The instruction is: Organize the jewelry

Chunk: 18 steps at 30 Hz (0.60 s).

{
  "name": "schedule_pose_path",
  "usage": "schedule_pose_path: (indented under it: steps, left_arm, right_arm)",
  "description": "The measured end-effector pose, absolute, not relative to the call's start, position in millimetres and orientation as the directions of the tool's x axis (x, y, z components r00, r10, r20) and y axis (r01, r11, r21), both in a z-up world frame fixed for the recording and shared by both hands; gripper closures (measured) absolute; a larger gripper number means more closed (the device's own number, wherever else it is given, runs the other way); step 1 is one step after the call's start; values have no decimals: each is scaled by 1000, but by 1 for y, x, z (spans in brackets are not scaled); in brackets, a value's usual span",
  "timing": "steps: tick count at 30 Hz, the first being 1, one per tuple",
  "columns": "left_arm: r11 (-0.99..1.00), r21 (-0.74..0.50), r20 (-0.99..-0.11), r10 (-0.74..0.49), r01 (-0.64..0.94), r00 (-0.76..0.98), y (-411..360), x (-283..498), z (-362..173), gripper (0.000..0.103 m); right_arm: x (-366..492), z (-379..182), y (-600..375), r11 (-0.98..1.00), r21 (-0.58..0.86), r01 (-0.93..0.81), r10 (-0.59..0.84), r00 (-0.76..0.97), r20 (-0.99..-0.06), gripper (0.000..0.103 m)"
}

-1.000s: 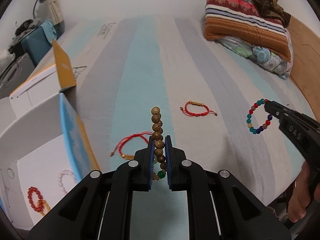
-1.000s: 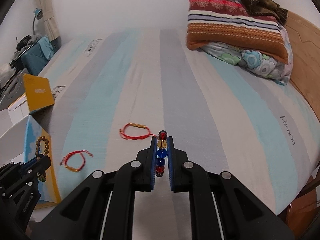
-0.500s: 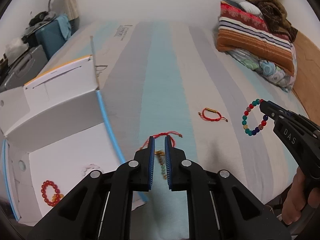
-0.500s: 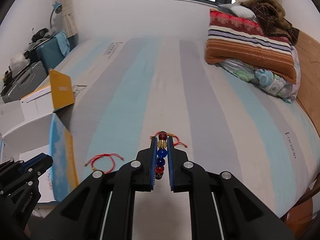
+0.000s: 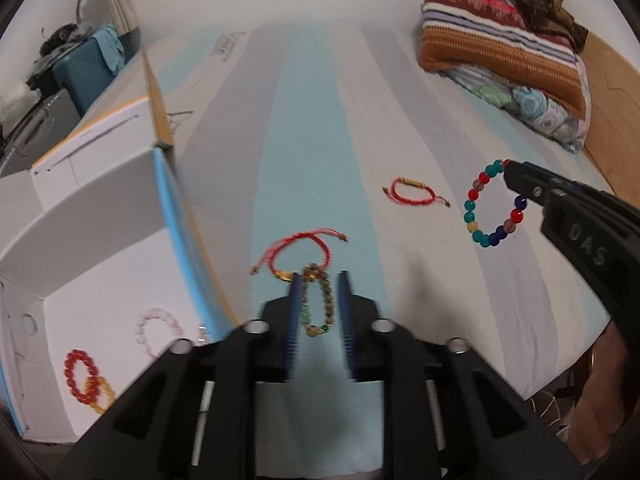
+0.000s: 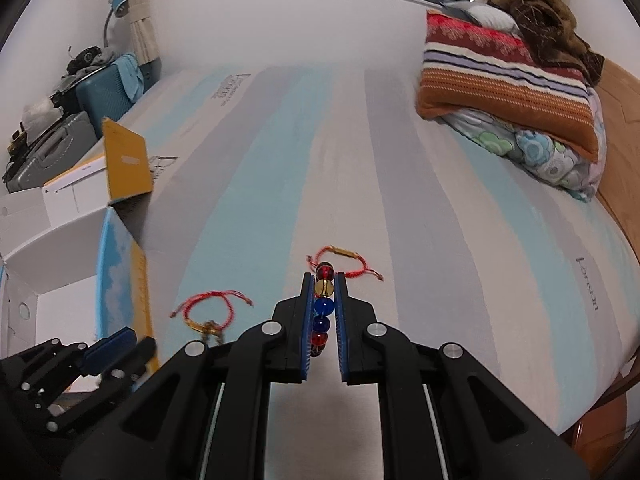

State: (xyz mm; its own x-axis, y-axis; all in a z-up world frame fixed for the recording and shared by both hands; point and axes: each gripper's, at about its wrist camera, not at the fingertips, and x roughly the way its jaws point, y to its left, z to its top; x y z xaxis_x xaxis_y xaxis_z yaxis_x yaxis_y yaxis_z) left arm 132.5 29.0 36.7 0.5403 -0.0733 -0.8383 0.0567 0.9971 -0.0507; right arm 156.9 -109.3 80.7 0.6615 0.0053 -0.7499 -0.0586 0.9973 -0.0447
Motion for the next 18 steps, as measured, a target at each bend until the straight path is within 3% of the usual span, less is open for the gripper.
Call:
schedule_pose_path:
  steps: [3, 9, 18]
  left_arm:
    - [997, -42, -845, -67, 58, 531, 14, 139, 21, 67]
    - [999, -22, -864, -44, 50, 501, -5, 155, -15, 61]
    - [1000, -8, -893, -4, -8, 451, -2, 175, -63, 59]
  right_arm:
    - [158, 71, -126, 998, -36, -45, 2, 657, -754, 94]
    - [163, 45, -157, 1000, -7, -25, 11, 639, -769, 94]
    - [176, 3, -179, 999, 35, -23, 42, 603, -797, 94]
